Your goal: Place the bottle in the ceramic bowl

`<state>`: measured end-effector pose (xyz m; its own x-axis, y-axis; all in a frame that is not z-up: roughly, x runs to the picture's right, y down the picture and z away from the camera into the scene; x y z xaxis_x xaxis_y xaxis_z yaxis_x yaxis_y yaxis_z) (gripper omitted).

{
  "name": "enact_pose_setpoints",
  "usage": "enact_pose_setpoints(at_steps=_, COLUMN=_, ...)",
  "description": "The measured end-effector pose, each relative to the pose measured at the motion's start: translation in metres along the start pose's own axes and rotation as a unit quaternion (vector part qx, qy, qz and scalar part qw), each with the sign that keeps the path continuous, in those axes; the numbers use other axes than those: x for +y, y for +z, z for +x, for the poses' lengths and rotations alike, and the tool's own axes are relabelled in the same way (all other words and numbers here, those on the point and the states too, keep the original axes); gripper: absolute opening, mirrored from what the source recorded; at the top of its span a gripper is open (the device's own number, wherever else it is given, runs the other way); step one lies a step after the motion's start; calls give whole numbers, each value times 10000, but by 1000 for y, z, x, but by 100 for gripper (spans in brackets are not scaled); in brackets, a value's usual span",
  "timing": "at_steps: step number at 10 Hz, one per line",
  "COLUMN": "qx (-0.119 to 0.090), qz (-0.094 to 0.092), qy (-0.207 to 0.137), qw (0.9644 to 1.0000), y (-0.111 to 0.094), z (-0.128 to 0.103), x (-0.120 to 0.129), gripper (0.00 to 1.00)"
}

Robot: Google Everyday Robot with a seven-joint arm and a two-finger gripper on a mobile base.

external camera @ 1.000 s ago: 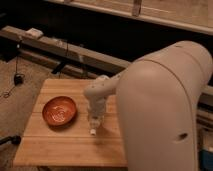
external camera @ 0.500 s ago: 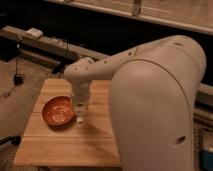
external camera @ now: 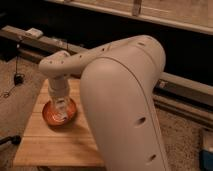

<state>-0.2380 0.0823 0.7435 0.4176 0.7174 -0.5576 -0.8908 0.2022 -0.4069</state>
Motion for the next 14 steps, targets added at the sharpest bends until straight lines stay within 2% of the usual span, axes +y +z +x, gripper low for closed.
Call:
enact_pose_setpoints(at_steps=1, qx=51, qz=-9, qy=-168, qw=9998, y=4, z=-3, x=9, gripper=9)
enact_pose_setpoints(at_steps=3, qx=194, qz=17, qy=-359, qw=9992, y=22, z=-7, x=20, gripper=31)
enact_pose_setpoints(at_steps=7, qx=507, qz=136, qy=-443, qw=9976, y=61, z=-7, x=20, gripper=71)
enact_pose_setpoints(at_steps=8, qx=542, qz=149, qy=-454, qw=9974, y=64, z=-7, x=21, gripper=77)
enact_pose_setpoints(at_steps=9, qx=577, qz=163, qy=-467, qw=9971, y=68, z=-7, x=22, gripper=80)
enact_pose_setpoints(at_steps=14, qx=586, qz=165, qy=-457, qw=9971, y=71, z=-7, x=20, gripper=80)
